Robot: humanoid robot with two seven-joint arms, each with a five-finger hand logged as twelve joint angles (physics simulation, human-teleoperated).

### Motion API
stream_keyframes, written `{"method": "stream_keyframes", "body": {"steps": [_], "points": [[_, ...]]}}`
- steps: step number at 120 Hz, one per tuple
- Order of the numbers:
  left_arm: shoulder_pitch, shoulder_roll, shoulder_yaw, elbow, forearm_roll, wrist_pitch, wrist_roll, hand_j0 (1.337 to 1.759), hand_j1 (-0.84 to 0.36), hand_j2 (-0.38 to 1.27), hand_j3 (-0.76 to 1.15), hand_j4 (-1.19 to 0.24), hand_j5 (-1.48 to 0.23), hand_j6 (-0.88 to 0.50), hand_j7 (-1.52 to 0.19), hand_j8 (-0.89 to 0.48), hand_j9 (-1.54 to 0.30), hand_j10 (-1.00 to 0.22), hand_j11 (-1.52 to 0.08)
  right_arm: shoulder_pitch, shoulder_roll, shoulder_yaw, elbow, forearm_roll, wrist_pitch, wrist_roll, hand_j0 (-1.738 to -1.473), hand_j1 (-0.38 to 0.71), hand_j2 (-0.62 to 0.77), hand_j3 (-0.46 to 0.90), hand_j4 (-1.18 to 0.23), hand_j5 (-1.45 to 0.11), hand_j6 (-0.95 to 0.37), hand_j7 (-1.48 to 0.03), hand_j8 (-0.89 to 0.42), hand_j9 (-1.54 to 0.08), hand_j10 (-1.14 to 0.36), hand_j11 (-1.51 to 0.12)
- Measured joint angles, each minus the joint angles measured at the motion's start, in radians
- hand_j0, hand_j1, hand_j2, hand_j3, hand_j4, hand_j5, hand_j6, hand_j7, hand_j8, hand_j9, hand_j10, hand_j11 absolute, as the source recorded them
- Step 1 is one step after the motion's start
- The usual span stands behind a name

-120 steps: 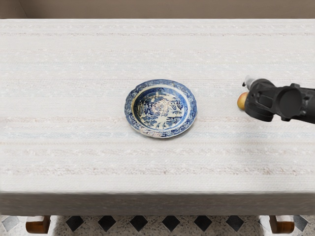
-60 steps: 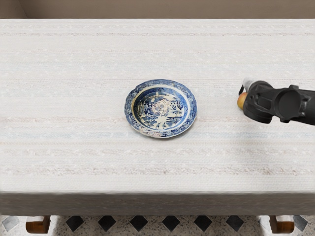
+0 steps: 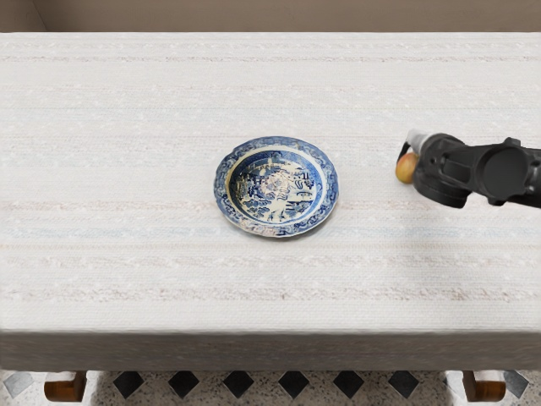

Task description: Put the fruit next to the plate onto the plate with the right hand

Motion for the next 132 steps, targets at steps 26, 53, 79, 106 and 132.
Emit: {"method": "stream_keyframes", "body": {"steps": [26,53,79,106,132], "points": [[0.0,0.0,0.0,0.0,0.0,0.0,0.0,1.658,0.35,0.0,0.0,0.0,0.0,0.0,0.0,0.0,0.0,0.0,0.0,0.049,-0.041,0.047,0.095,-0.001,0.002,0.0,-1.649,0.24,-0.03,0.0,-0.5,-0.87,-0.38,-0.84,-0.47,-0.88,-0.64,-0.88],[0.0,0.0,0.0,0.0,0.0,0.0,0.0,1.658,0.35,0.0,0.0,0.0,0.0,0.0,0.0,0.0,0.0,0.0,0.0,0.106,-0.035,0.1,0.184,-0.003,0.002,0.0,-1.648,0.22,-0.05,0.0,-0.51,-0.89,-0.38,-0.87,-0.48,-0.9,-0.65,-0.91],[0.0,0.0,0.0,0.0,0.0,0.0,0.0,1.658,0.35,0.0,0.0,0.0,0.0,0.0,0.0,0.0,0.0,0.0,0.0,0.142,0.026,0.145,0.208,-0.003,0.003,0.0,-1.647,0.22,-0.06,0.0,-0.5,-0.93,-0.37,-0.9,-0.47,-0.93,-0.67,-0.93],[0.0,0.0,0.0,0.0,0.0,0.0,0.0,1.658,0.35,0.0,0.0,0.0,0.0,0.0,0.0,0.0,0.0,0.0,0.0,0.164,0.133,0.174,0.197,-0.003,0.003,0.0,-1.648,0.23,-0.04,0.0,-0.49,-0.94,-0.35,-0.91,-0.45,-0.94,-0.68,-0.94],[0.0,0.0,0.0,0.0,0.0,0.0,0.0,1.658,0.35,0.0,0.0,0.0,0.0,0.0,0.0,0.0,0.0,0.0,0.0,0.165,0.259,0.179,0.127,-0.003,0.003,0.0,-1.648,0.23,-0.04,0.0,-0.48,-0.94,-0.35,-0.91,-0.45,-0.94,-0.68,-0.94]]}}
